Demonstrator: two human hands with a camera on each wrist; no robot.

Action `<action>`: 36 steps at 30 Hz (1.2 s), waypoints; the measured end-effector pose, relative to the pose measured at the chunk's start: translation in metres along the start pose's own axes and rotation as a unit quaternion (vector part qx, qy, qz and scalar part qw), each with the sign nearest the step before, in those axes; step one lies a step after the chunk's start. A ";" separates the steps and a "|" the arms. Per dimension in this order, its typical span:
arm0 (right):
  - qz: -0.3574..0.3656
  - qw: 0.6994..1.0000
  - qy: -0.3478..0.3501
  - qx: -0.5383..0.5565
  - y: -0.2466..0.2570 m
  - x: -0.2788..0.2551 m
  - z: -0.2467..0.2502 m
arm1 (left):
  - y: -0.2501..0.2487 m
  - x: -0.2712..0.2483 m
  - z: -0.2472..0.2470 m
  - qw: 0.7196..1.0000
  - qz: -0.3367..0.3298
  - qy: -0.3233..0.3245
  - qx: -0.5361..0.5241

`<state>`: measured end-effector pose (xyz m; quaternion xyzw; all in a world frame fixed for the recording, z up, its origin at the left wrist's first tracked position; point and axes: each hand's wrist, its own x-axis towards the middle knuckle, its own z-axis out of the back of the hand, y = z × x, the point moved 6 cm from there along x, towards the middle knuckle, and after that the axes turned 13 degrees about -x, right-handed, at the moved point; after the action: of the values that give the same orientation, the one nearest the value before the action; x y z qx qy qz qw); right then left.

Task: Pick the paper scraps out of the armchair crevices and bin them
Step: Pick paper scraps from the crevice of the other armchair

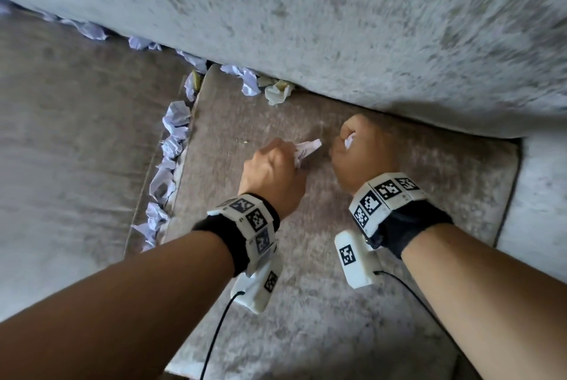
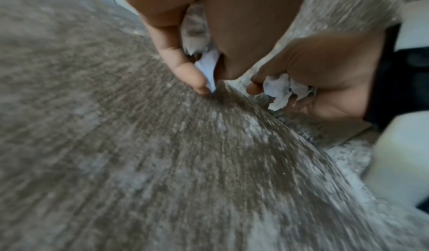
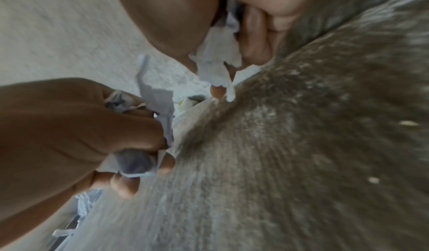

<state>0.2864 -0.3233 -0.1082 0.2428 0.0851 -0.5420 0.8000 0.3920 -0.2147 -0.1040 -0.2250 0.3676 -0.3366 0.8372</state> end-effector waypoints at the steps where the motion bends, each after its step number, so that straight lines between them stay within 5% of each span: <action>1: 0.012 1.000 -0.002 0.007 0.007 0.002 -0.002 | 0.005 -0.001 0.005 1.000 0.003 -0.013 -0.016; 13: 0.080 0.996 -0.031 -0.033 0.086 0.057 -0.016 | 0.048 0.009 0.055 0.994 0.006 -0.066 -0.089; 24: 0.104 0.970 -0.005 -0.221 0.102 0.082 -0.039 | 0.064 0.025 0.069 0.988 -0.004 -0.084 -0.126; 36: 0.091 0.989 -0.050 -0.107 0.075 0.057 -0.021 | 0.041 0.038 0.060 0.991 0.027 -0.052 -0.117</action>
<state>0.3798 -0.3378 -0.1272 0.1349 0.0803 -0.4660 0.8708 0.4729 -0.2070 -0.1094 -0.3287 0.3660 -0.2563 0.8321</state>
